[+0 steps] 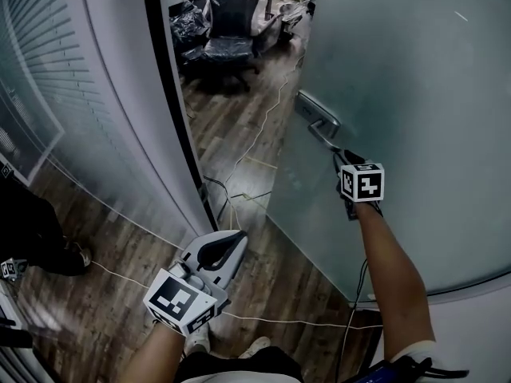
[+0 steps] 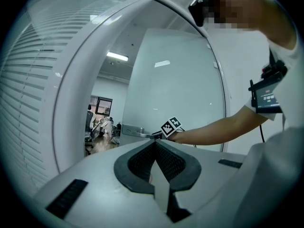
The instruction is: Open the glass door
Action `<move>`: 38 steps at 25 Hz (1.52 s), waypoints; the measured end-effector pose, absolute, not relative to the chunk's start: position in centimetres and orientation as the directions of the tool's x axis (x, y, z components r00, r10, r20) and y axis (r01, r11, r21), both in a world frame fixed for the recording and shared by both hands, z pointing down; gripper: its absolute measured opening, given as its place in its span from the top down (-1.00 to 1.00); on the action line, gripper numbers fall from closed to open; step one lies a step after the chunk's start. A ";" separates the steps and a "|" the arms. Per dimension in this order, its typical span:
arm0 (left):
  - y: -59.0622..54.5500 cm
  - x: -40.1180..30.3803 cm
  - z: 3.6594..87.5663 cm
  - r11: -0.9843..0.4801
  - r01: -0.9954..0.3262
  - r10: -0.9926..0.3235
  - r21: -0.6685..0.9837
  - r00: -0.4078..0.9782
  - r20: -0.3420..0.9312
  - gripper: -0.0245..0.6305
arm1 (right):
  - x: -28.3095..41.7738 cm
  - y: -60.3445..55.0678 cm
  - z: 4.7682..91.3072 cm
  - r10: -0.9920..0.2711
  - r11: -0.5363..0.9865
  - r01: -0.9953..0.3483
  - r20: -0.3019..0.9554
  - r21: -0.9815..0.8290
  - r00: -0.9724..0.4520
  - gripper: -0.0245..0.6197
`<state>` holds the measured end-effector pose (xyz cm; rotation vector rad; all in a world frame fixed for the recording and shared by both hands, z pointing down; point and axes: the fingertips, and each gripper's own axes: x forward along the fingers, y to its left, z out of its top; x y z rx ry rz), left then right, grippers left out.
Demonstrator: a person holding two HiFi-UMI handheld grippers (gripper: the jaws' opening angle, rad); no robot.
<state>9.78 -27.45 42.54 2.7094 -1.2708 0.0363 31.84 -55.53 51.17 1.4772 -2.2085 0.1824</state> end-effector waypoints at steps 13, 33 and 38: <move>-25.7 9.4 40.0 -0.690 -0.716 -0.716 0.101 0.697 0.045 0.93 | 29.3 -41.8 41.2 -0.906 0.406 -0.901 0.197 0.150 -0.376 0.91; -20.5 0.7 32.1 -0.828 -0.555 -0.558 0.076 0.829 -0.024 0.93 | 16.9 -17.7 29.7 -0.958 0.277 -0.956 -0.043 0.091 -0.282 0.91; -19.5 -0.5 30.8 -0.850 -0.517 -0.521 0.100 0.853 -0.027 0.93 | 13.8 -14.4 27.0 -0.959 0.268 -0.956 -0.061 0.119 -0.277 0.91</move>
